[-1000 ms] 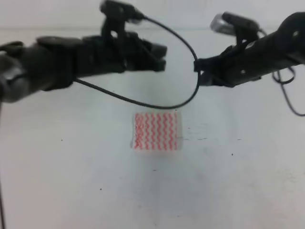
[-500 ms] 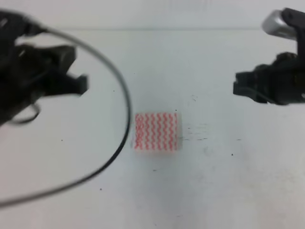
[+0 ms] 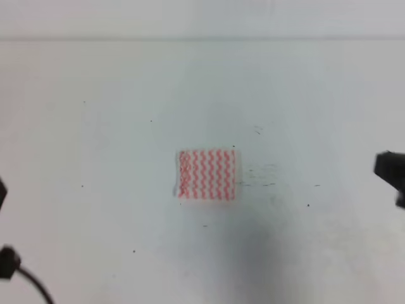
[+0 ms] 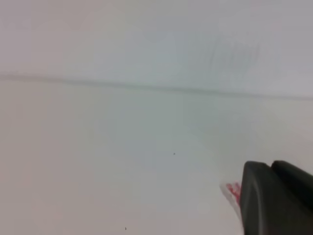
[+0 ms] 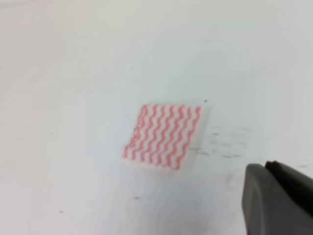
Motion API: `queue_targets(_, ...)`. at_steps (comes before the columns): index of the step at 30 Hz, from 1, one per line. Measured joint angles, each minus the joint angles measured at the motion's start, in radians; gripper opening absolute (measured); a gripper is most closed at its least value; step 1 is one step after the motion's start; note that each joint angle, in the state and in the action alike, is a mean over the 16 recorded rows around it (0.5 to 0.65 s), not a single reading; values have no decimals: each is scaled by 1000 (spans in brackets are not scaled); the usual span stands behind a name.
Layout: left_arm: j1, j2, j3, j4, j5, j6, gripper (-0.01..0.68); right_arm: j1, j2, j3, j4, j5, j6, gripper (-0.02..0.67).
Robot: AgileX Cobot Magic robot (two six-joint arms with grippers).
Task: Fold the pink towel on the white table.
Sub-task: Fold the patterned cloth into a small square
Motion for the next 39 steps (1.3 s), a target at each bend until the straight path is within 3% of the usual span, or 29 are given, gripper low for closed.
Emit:
queue_targets(14,0,-227,283,-44,-102,-27,-3,0,-336,327,3,-305,-42,-18)
queue_targets(23,0,-230,318,-45,-170,-42,-3,0,-353,421,-9,-428,-88,-18)
queue_targets(39,0,-232,318,-45,-174,-43,-3,0,-273,446,-7,-451,-113,-18)
